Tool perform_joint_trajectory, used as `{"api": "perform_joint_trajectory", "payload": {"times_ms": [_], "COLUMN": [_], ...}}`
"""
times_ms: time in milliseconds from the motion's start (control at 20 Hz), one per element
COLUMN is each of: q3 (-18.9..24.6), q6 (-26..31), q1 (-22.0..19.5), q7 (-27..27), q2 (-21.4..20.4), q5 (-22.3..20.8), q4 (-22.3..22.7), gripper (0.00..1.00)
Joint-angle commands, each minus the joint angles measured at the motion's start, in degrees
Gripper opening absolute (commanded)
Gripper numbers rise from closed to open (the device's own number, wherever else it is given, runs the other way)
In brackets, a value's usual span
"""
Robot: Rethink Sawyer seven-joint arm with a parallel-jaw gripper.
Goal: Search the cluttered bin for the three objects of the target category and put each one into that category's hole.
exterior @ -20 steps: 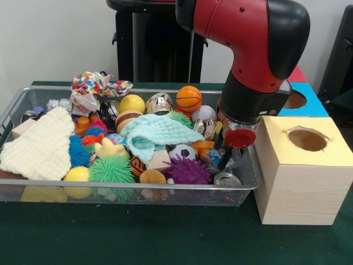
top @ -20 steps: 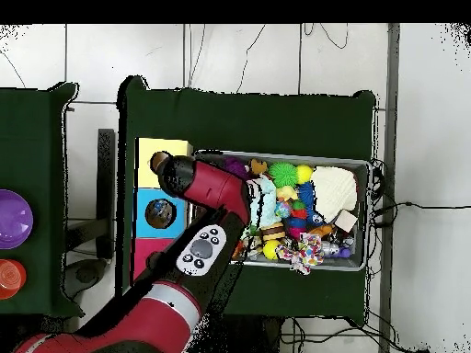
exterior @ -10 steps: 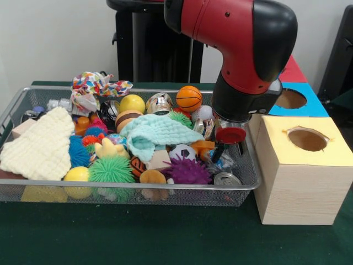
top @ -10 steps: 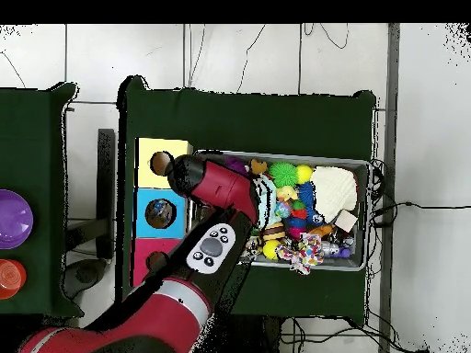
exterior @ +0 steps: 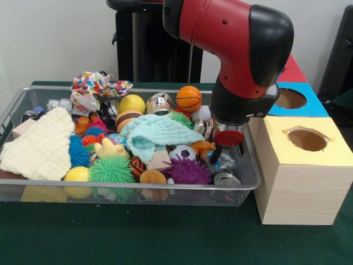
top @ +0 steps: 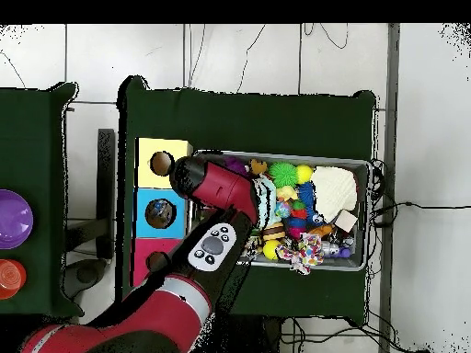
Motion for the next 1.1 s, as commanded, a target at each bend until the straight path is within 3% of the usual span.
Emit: {"api": "perform_joint_trajectory", "payload": {"times_ms": [50, 300, 450, 600, 900, 1100], "q3": [10.92, 9.83, 6.00, 1.80, -2.16, -2.45], "q6": [-5.97, -3.37, -6.12, -5.02, 4.34, 4.64], "q1": [-1.77, -1.44, 0.34, 1.59, 1.68, 1.25], "q7": [7.73, 8.50, 10.84, 13.13, 14.71, 14.72], "q2": [6.12, 5.38, 4.26, 4.01, 4.06, 4.57], "q5": [2.04, 1.62, 1.02, 0.21, -0.58, 0.16], "q4": [1.76, 0.79, -0.51, -3.34, -9.69, -11.13], "gripper": [1.00, 1.00, 1.00, 1.00, 1.00, 1.00]}}
